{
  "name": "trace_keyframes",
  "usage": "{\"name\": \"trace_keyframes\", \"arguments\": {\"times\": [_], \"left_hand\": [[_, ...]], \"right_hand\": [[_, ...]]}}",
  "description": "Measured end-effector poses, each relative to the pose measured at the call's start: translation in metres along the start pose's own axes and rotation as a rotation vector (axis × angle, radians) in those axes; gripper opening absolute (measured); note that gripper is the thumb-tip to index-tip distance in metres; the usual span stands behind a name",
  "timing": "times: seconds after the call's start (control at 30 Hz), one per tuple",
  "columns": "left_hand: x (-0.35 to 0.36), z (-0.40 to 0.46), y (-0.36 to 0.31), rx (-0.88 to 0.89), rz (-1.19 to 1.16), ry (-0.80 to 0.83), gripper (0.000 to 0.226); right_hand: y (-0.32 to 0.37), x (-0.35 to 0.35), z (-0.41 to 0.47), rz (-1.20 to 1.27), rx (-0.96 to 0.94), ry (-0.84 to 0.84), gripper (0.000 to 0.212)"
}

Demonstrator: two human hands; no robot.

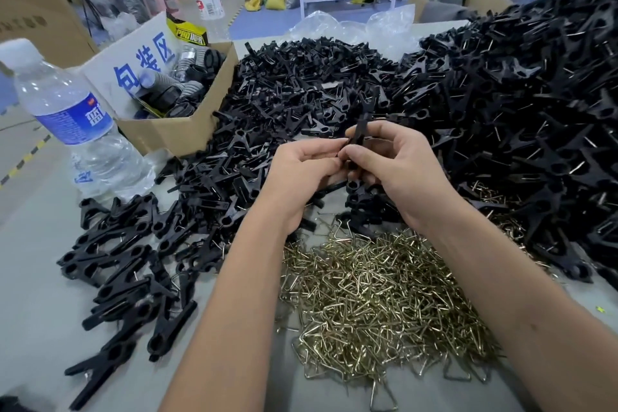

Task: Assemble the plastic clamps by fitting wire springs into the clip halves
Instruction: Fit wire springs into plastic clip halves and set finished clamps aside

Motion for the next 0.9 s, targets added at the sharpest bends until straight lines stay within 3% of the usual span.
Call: {"name": "trace_keyframes", "arguments": {"times": [0.13,0.37,0.57,0.9], "left_hand": [[0.003,-0.005,0.005,0.002,-0.076,0.061,0.028],[-0.008,-0.007,0.005,0.045,-0.073,-0.187,0.015],[0.001,-0.005,0.008,0.010,-0.081,-0.178,0.013],[0.004,-0.004,0.011,0.040,0.025,-0.204,0.015]], "right_hand": [[-0.004,-0.006,-0.009,0.003,-0.017,-0.011,0.012],[-0.019,-0.011,-0.020,0.095,-0.059,-0.065,0.023],[-0.027,-0.005,-0.019,0.136,-0.046,0.001,0.031],[-0.032,-0.009,-0.019,0.195,-0.013,-0.062,0.030]]}}
Point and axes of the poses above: each hand's wrist, its own z-axis towards the middle knuckle, its own x-axis out of the palm, y = z × x, the point moved 4 cm from there along z, towards the middle knuckle, and after that the axes turned 9 degrees about y, right-handed, at the moved point
